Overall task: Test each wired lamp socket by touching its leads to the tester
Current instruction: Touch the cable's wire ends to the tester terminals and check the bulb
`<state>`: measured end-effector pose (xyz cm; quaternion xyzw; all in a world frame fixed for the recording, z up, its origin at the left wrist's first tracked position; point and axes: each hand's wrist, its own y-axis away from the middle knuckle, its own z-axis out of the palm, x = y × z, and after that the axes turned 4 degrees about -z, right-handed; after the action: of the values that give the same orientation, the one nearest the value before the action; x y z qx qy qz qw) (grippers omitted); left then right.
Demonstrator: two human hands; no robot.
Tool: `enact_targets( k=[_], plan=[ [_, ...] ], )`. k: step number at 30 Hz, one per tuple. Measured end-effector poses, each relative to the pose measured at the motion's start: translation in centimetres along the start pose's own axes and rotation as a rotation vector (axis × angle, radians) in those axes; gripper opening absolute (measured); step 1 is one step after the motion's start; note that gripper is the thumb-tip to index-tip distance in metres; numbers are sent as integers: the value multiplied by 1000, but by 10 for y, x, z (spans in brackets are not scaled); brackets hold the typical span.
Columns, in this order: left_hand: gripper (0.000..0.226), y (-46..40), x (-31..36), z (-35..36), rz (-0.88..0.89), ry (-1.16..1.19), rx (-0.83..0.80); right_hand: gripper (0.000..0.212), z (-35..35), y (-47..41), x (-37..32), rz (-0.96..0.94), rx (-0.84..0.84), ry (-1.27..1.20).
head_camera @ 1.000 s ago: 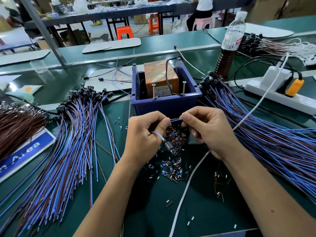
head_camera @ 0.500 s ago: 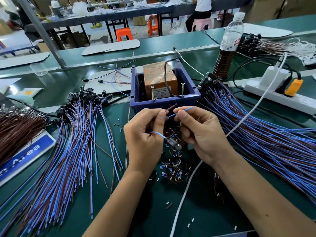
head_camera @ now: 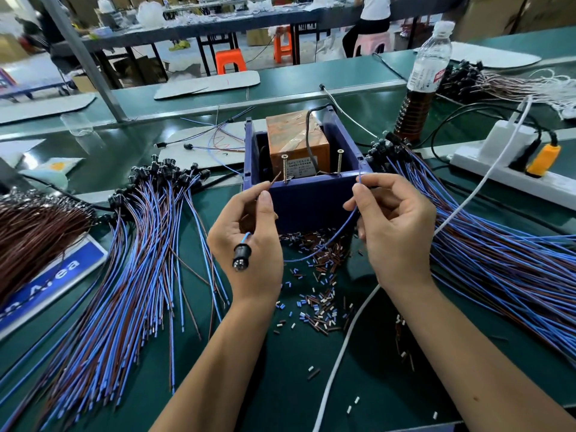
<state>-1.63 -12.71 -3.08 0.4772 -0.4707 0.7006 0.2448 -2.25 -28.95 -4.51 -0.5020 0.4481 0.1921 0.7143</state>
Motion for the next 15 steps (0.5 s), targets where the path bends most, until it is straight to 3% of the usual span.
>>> enact_targets(
  k=[6, 15],
  plan=[
    [23, 0, -1, 3, -30, -7, -1, 18, 4, -4, -5, -224, 124, 311],
    [24, 0, -3, 4, -33, 9, -4, 20, 6, -3, -8, -376, 36, 412]
  ],
)
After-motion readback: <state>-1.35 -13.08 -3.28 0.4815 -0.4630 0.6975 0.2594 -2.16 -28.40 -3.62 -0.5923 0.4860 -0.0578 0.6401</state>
